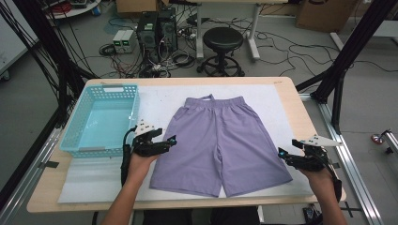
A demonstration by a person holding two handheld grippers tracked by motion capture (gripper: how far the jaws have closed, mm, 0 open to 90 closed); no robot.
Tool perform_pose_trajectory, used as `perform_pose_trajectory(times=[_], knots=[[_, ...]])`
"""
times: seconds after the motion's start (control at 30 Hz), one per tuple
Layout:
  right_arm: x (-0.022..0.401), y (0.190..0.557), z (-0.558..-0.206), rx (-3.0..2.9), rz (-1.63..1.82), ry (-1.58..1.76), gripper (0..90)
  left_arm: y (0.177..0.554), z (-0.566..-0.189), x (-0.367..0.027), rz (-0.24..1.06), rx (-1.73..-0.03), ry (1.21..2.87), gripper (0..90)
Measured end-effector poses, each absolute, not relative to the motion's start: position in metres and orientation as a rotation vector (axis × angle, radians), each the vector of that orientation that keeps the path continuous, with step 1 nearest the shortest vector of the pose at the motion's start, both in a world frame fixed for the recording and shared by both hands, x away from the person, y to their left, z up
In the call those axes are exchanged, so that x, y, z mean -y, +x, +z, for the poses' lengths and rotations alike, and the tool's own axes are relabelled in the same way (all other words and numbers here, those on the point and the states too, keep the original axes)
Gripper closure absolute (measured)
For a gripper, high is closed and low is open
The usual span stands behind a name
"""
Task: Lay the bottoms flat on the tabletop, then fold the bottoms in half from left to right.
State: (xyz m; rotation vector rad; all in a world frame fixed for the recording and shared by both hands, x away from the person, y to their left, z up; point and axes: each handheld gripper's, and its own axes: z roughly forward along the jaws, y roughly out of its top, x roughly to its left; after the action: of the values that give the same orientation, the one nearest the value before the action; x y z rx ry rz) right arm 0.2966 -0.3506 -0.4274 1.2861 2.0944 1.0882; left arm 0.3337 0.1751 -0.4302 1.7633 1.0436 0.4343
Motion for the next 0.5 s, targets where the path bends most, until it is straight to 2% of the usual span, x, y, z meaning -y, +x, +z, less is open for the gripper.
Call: perform_pose_trajectory(times=[0.03, 0.5], knots=[[0.351, 0.296, -0.427, -2.085, 1.087, 1.292, 21.0, 0.33, -0.431, -0.176, 0.435, -1.037, 1.764, 28.5], [0.348, 0.289, -0.421, -2.061, 1.116, 1.272, 21.0, 0.305, -0.425, -0.186, 0.438, -1.014, 1.732, 28.3]])
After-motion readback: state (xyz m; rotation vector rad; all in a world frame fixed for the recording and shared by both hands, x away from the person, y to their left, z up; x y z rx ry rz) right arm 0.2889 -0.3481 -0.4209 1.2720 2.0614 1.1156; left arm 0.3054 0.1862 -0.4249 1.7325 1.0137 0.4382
